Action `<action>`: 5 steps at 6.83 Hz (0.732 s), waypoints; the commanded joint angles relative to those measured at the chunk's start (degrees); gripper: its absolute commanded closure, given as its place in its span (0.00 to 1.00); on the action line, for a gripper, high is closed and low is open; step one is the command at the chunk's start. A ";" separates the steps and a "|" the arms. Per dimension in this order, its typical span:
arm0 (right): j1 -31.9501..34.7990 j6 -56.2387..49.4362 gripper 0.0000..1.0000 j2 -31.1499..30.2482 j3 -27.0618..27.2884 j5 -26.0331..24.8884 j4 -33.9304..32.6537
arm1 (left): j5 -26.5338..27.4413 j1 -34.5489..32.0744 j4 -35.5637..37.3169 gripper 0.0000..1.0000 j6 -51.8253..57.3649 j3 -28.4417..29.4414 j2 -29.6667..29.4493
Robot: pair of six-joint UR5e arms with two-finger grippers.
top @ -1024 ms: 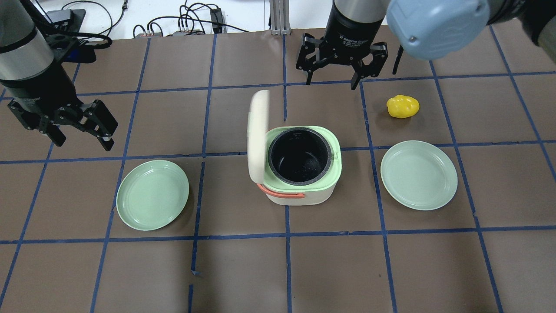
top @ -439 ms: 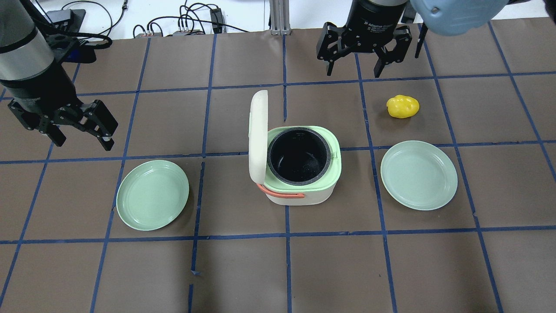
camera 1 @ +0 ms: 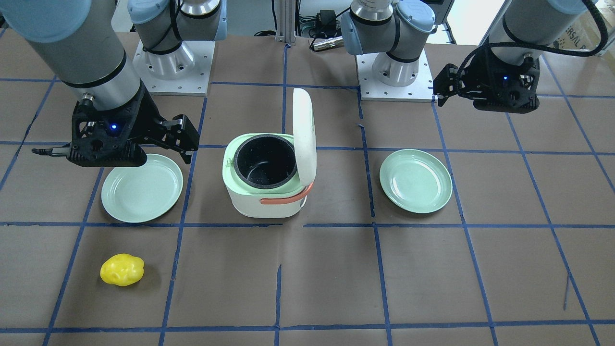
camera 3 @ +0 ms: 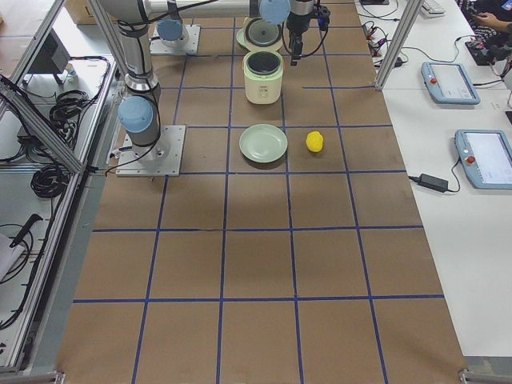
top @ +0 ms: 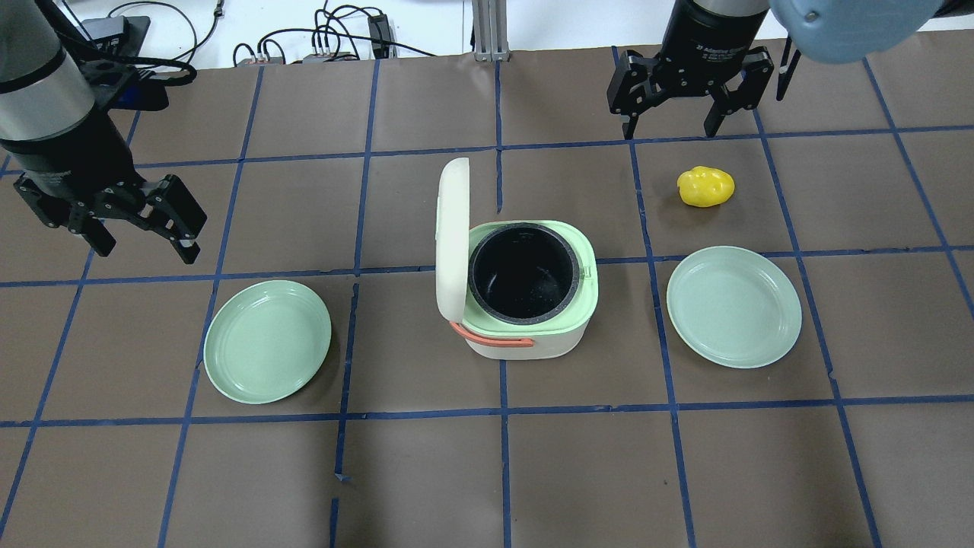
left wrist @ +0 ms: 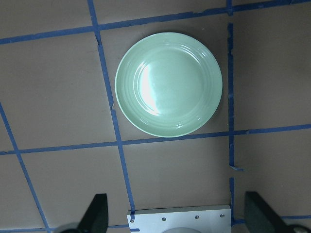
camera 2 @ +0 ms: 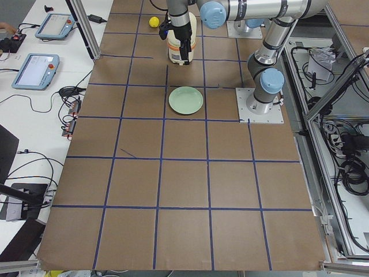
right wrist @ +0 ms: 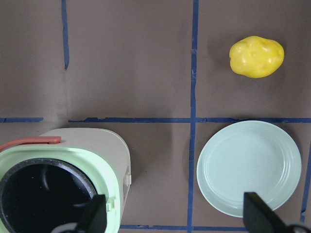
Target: Press rice cooker button
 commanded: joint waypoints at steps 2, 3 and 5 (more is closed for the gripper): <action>-0.81 -0.35 0.00 -0.41 0.82 -0.27 -0.06 | 0.00 0.00 0.00 0.00 0.00 0.00 0.00; -0.72 -0.36 0.00 -0.50 0.82 -0.18 -0.15 | 0.00 0.00 0.00 0.00 0.00 0.00 0.09; -0.72 -0.36 0.00 -0.50 0.82 0.08 -0.24 | 0.00 0.00 0.00 0.00 0.00 0.00 0.00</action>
